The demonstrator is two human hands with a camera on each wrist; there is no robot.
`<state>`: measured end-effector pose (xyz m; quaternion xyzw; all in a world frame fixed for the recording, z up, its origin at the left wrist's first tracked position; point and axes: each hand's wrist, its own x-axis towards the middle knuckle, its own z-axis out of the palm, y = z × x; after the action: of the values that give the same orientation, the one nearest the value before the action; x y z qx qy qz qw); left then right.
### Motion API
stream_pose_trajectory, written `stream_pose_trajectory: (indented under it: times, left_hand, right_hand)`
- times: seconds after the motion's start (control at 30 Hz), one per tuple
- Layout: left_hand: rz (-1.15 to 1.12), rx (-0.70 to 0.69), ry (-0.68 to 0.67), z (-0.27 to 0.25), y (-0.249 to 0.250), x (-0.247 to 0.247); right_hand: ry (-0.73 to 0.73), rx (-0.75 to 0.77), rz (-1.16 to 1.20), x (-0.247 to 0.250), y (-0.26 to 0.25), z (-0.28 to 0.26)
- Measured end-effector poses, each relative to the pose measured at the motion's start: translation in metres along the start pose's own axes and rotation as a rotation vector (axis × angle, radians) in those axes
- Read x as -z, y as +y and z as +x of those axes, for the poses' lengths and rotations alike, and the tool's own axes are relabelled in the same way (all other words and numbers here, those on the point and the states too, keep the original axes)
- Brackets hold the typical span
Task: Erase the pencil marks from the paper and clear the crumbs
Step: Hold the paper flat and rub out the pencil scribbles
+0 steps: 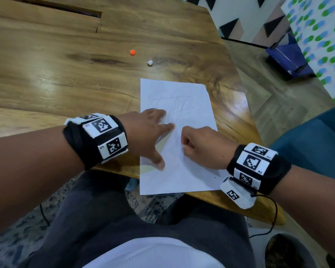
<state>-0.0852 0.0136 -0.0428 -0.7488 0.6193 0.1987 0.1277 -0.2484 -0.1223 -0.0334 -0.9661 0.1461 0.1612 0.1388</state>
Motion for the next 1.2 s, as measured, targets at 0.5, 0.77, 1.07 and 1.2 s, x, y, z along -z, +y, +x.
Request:
stream_pose_trajectory:
  times: [0.5, 0.77, 1.07, 1.2]
  left_hand:
    - [0.005, 0.024, -0.015, 0.001, 0.003, -0.003]
    - [0.018, 0.025, -0.039, 0.001, 0.003, -0.002]
    - [0.012, 0.049, -0.062, -0.001, 0.002, -0.005]
    - [0.021, 0.054, -0.087, -0.002, 0.003, -0.003]
  right_hand:
    - [-0.014, 0.033, 0.032, 0.012, -0.004, 0.016]
    - [0.033, 0.071, 0.049, 0.016, -0.002, 0.032]
    - [-0.014, 0.129, 0.031, 0.01, -0.009, 0.018]
    - [-0.178, 0.284, -0.003, 0.003, -0.018, 0.0]
